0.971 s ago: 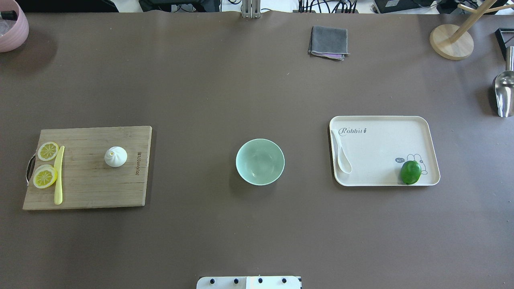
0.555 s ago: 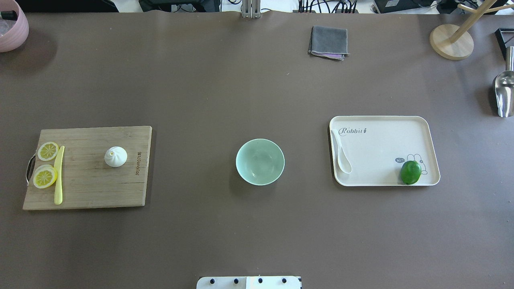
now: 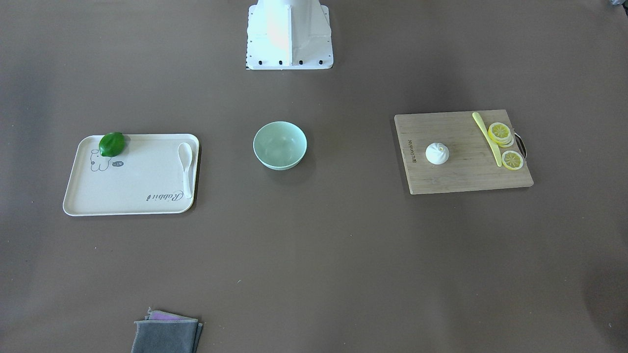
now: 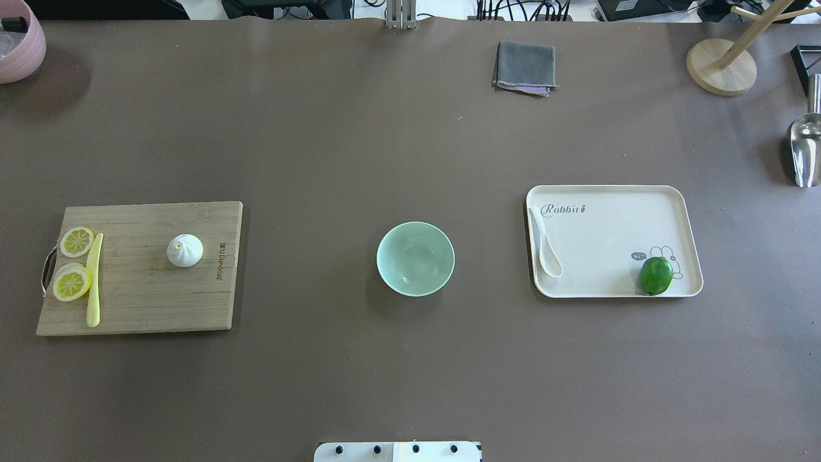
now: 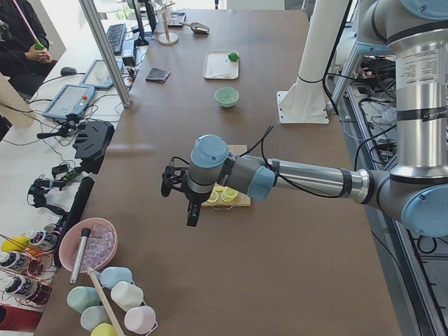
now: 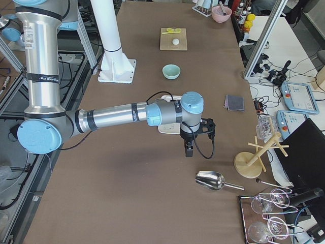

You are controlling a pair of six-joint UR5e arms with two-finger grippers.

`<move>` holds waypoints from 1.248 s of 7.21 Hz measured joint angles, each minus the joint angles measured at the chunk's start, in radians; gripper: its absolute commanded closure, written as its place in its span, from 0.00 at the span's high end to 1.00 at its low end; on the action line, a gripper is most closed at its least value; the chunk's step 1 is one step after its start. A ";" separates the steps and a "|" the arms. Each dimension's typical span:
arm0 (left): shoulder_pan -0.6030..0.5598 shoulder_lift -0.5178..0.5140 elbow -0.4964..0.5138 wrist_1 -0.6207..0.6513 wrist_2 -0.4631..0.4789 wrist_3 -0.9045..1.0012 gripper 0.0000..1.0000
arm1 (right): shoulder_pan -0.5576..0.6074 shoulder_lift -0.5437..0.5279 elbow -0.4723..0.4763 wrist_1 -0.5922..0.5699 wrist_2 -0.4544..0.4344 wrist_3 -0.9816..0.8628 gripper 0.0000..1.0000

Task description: Put spoon and bun in bowl

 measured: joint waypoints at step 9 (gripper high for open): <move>0.233 -0.237 0.058 -0.114 0.006 -0.058 0.98 | -0.487 0.218 0.054 0.240 -0.076 0.437 1.00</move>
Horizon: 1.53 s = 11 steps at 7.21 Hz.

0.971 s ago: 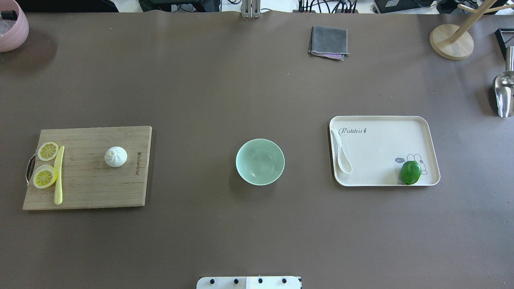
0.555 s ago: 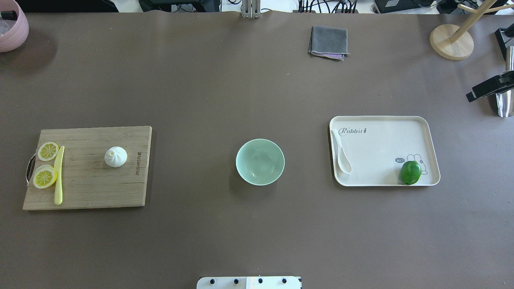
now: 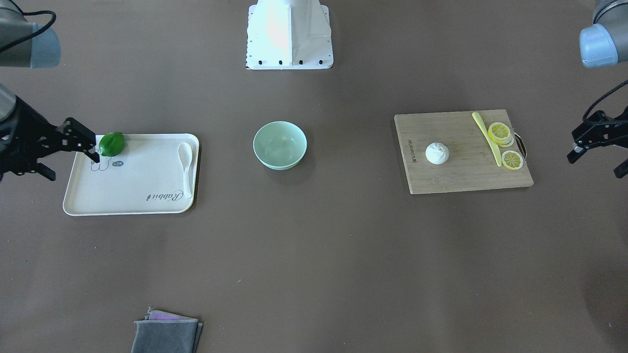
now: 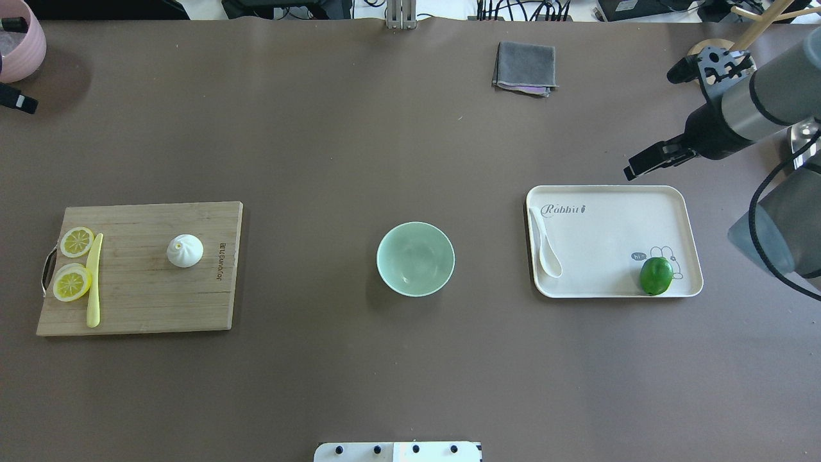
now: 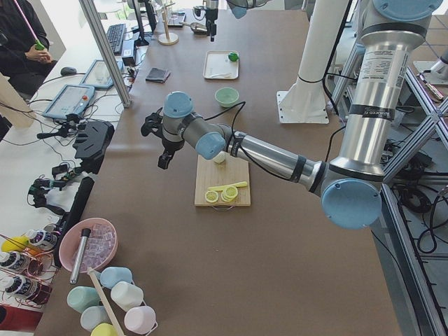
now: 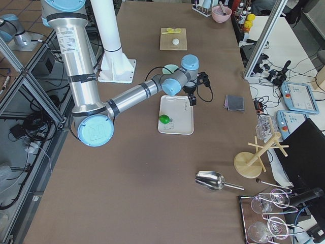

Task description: Put spoon and bun in bowl

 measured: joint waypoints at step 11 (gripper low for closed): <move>0.178 -0.022 0.004 -0.038 0.000 -0.081 0.98 | -0.220 0.184 -0.210 0.037 -0.134 0.333 0.56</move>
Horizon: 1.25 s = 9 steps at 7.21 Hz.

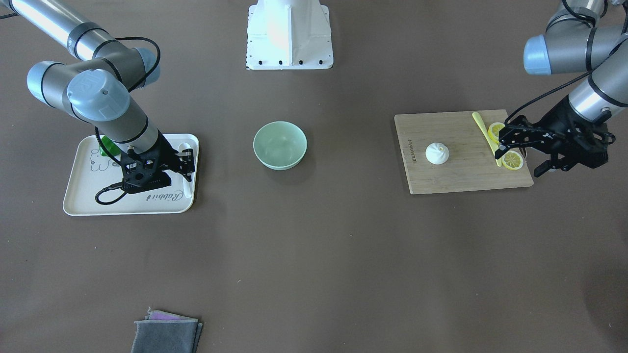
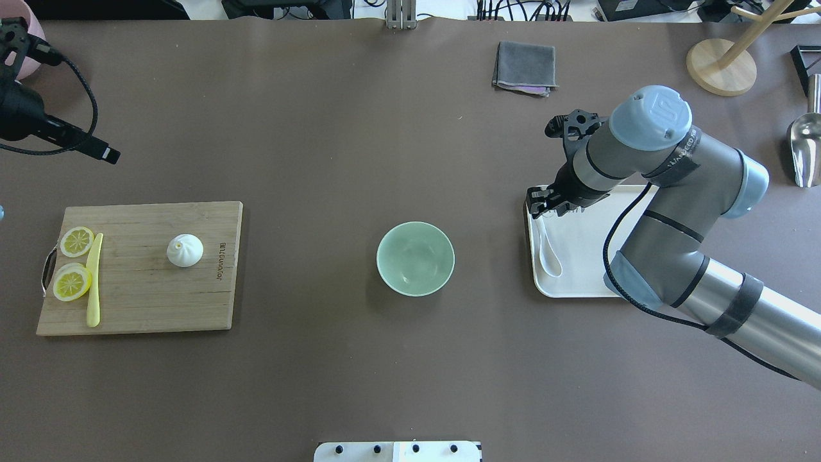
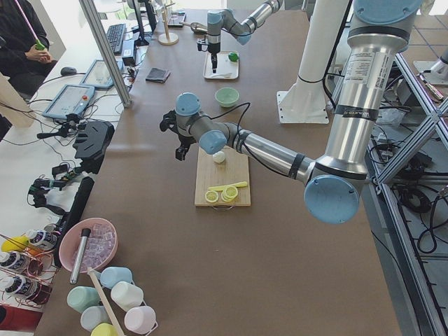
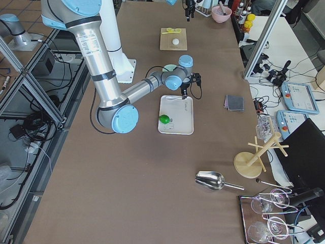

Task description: Put spoon and bun in bowl

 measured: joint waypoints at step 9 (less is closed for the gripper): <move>-0.002 -0.005 -0.009 -0.001 -0.006 0.012 0.98 | -0.043 -0.014 -0.014 -0.002 0.000 0.024 0.42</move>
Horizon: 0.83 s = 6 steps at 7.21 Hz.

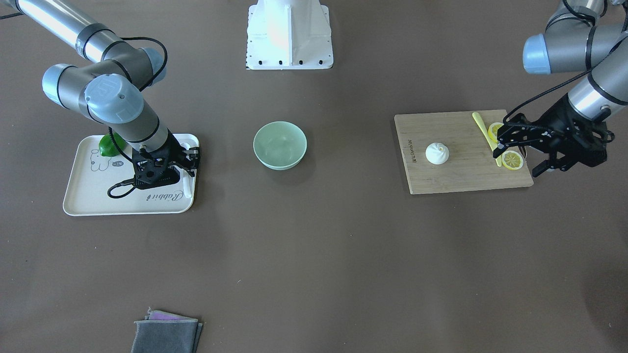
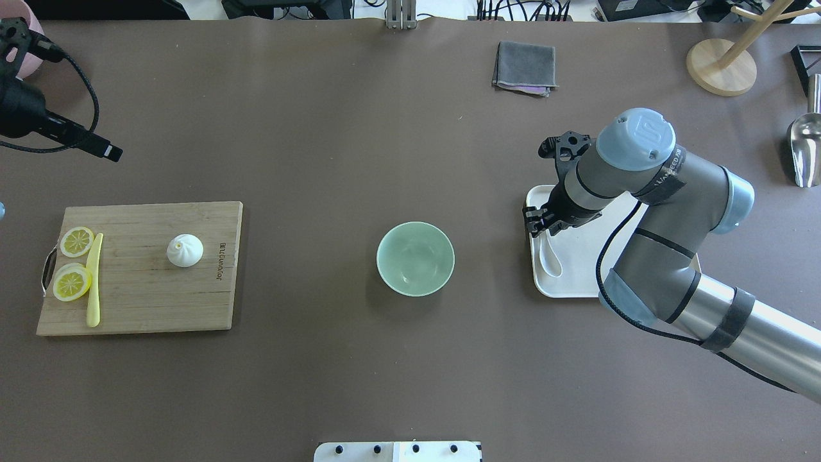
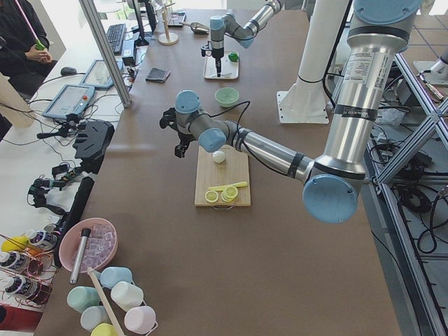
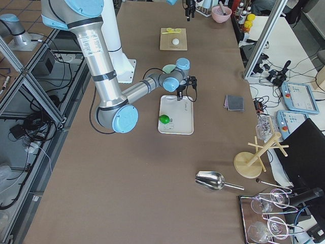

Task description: Put spoon and bun in bowl

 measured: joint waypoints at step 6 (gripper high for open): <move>-0.002 0.002 -0.010 0.000 0.001 0.000 0.98 | -0.002 0.003 -0.004 0.001 0.002 0.028 0.00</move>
